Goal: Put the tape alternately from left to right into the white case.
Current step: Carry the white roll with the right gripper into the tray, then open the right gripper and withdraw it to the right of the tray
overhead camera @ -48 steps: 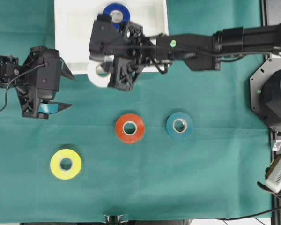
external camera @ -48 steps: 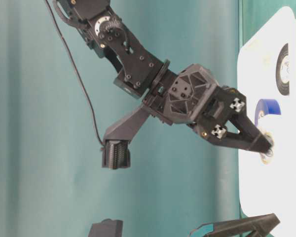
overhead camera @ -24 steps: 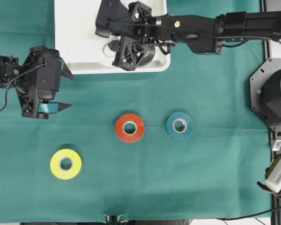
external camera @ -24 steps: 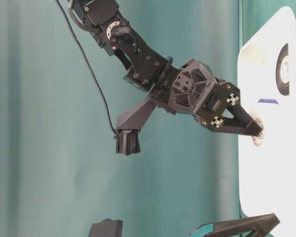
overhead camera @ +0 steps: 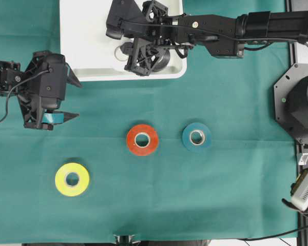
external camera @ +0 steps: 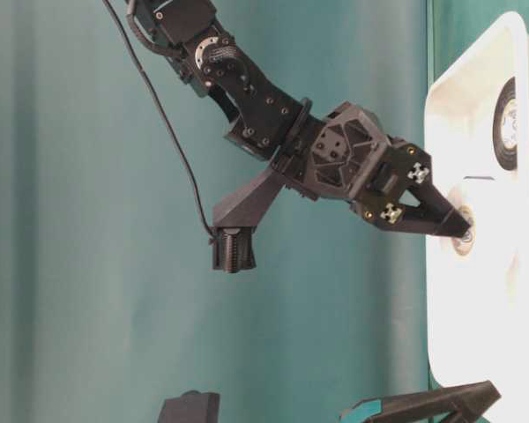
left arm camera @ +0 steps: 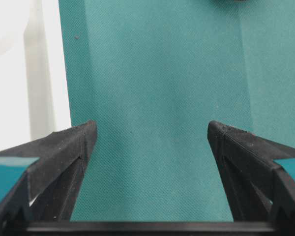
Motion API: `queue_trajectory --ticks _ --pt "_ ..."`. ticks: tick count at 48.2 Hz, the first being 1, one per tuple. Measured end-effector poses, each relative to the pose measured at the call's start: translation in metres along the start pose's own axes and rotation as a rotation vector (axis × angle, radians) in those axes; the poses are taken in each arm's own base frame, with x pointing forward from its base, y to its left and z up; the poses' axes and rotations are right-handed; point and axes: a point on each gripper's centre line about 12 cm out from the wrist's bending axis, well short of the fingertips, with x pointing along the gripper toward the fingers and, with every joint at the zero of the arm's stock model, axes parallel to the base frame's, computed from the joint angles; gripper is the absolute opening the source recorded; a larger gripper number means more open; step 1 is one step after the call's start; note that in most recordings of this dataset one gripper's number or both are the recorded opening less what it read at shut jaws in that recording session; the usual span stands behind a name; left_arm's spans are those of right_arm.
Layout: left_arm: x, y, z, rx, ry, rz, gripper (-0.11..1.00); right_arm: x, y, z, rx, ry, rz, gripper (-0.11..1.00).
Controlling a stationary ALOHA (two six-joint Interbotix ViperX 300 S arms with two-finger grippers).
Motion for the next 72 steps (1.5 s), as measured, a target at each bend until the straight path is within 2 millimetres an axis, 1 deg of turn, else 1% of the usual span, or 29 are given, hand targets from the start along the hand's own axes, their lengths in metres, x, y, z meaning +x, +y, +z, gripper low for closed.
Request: queue_trajectory --ticks 10,12,15,18,19,24,26,28,42,49,57,63,72 --pt "0.000 0.000 0.000 0.000 0.000 0.000 0.99 0.001 -0.005 -0.002 -0.008 0.005 -0.012 0.02" --pt "0.000 0.000 0.000 0.000 0.000 0.000 0.99 0.001 -0.005 -0.002 -0.012 0.005 -0.013 0.05" --pt "0.000 0.000 0.000 0.000 0.000 0.000 0.99 0.001 -0.005 -0.002 -0.018 0.004 -0.015 0.17" --pt "0.000 0.000 0.000 0.002 0.000 0.000 0.99 0.001 -0.005 -0.002 -0.025 0.003 -0.016 0.32" --pt "0.000 0.000 0.000 0.002 0.000 0.000 0.99 0.001 -0.005 -0.002 -0.028 0.003 -0.017 0.40" --pt "0.000 0.000 0.000 0.000 0.002 0.000 0.99 0.001 -0.006 -0.003 -0.031 0.004 -0.019 0.70" --pt "0.000 0.000 0.000 0.000 0.000 0.000 0.99 0.002 -0.006 -0.004 -0.031 0.005 -0.019 0.81" --pt "0.000 0.000 0.000 0.000 0.000 0.000 0.99 0.002 -0.006 -0.004 -0.033 0.005 -0.019 0.88" --pt "0.000 0.000 0.000 0.002 0.000 0.000 0.99 0.002 -0.006 -0.006 -0.035 0.008 -0.020 0.87" --pt "0.000 0.000 0.000 0.000 0.000 0.000 0.99 0.000 -0.002 -0.005 -0.055 0.005 -0.013 0.87" --pt "0.000 0.000 0.000 0.002 0.000 0.000 0.99 -0.016 0.014 -0.005 -0.084 -0.020 0.014 0.87" --pt "0.000 0.000 0.000 0.002 0.002 0.000 0.99 -0.030 0.025 -0.011 -0.109 -0.028 0.036 0.87" --pt "0.000 0.000 0.000 0.000 0.000 0.000 0.99 -0.044 0.034 -0.026 -0.136 -0.023 0.057 0.87"
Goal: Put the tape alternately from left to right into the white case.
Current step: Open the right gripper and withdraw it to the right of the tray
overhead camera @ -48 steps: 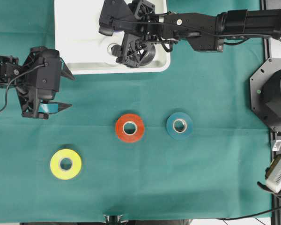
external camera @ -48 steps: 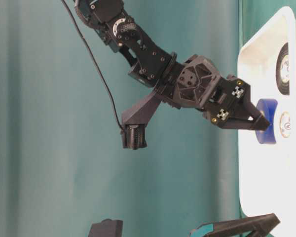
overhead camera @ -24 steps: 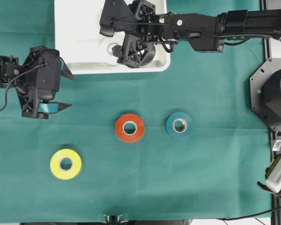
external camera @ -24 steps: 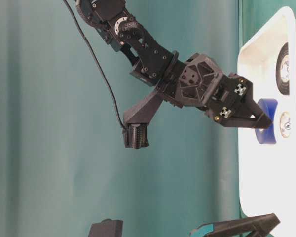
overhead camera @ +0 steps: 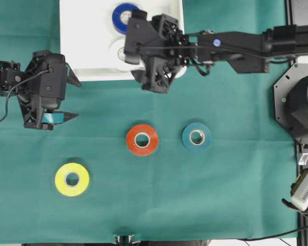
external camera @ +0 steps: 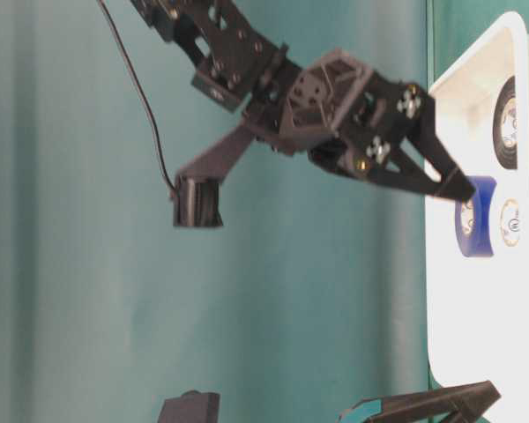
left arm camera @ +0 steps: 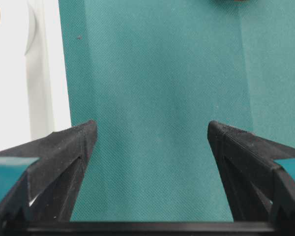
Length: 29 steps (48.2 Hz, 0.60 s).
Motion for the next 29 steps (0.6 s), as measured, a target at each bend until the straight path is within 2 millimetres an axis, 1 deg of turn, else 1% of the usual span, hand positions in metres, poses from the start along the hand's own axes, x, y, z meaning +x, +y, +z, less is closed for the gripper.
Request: queue_trajectory --ticks 7,15,22,29 --pt "0.000 0.000 0.000 0.000 0.000 0.000 0.99 -0.008 0.011 -0.011 -0.023 0.001 0.023 0.87" --pt "0.000 0.000 0.000 0.002 0.002 0.000 0.99 -0.017 0.018 -0.020 -0.044 -0.010 0.045 0.87" --pt "0.000 0.000 0.000 0.000 0.000 0.000 0.99 -0.029 0.022 -0.029 -0.057 -0.026 0.062 0.87" --pt "0.000 0.000 0.000 0.001 0.000 -0.001 0.99 -0.040 0.021 -0.041 -0.061 -0.045 0.076 0.87"
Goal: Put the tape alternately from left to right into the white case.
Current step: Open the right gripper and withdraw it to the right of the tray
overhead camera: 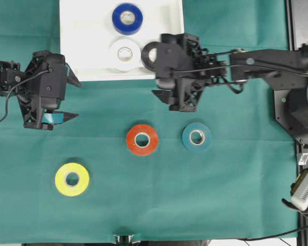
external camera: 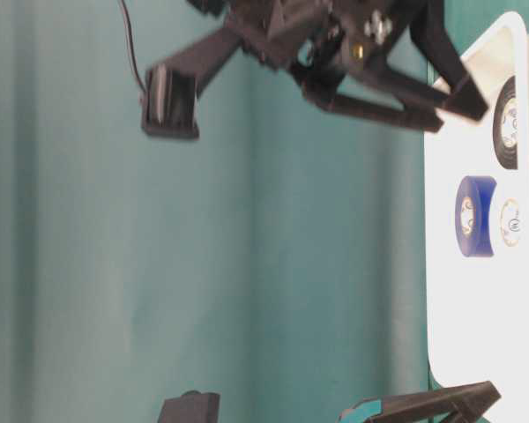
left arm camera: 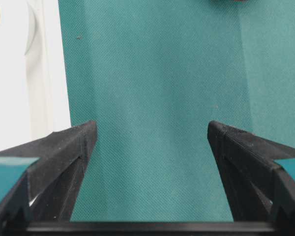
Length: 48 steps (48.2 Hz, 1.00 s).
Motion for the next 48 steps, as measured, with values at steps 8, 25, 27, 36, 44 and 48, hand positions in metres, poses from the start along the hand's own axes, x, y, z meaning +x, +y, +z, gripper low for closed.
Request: queue_trajectory --ticks 8,25,27,36,44,48 --pt "0.000 -0.001 0.000 0.003 0.001 -0.001 0.99 -0.014 0.001 -0.012 -0.001 -0.064 0.032 0.87" --pt "0.000 -0.001 0.000 0.003 0.000 -0.003 0.99 -0.030 0.002 -0.040 0.004 -0.144 0.081 0.87" --pt "0.000 -0.002 0.000 0.004 0.000 -0.004 0.99 -0.030 0.001 -0.043 0.003 -0.141 0.082 0.87" --pt "0.000 -0.004 0.000 0.007 0.001 -0.010 0.99 -0.029 0.001 -0.052 0.003 -0.121 0.080 0.87" --pt "0.000 -0.005 0.000 0.011 -0.001 -0.011 0.99 -0.029 0.001 -0.052 0.001 -0.123 0.083 0.87" --pt "0.000 -0.006 0.001 0.012 -0.003 -0.014 0.99 -0.029 0.001 -0.051 0.003 -0.128 0.084 0.87"
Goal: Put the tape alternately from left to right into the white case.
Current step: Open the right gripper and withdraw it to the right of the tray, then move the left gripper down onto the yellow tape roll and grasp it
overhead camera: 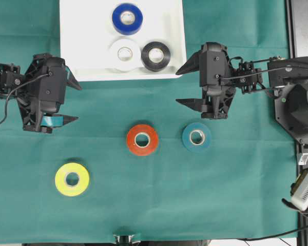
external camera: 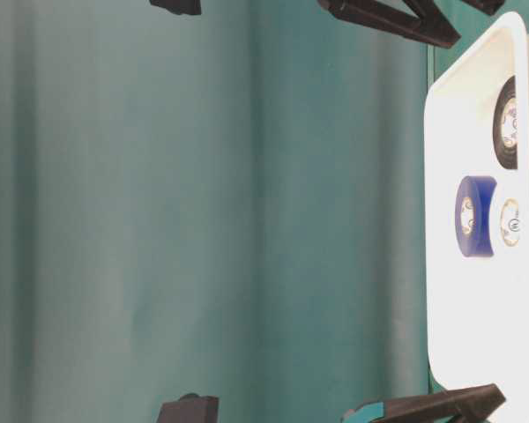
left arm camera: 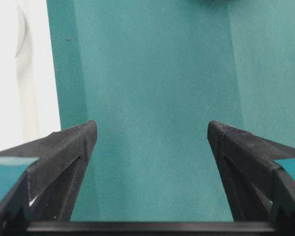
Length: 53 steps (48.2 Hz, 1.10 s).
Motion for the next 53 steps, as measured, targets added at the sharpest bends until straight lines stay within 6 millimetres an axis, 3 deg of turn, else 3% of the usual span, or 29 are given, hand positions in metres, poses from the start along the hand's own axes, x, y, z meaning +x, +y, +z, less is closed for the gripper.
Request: queue_trajectory --ticks 11,30,53 --pt "0.000 -0.014 0.000 0.031 -0.001 -0.032 0.99 0.000 0.001 0.001 -0.004 -0.013 0.007 0.87" --pt "-0.004 -0.059 0.001 0.134 -0.010 -0.134 0.99 0.000 0.002 0.002 -0.006 -0.021 0.010 0.87" --pt "-0.006 -0.097 0.001 0.090 -0.006 -0.220 0.99 0.000 0.001 0.002 -0.006 -0.020 0.010 0.87"
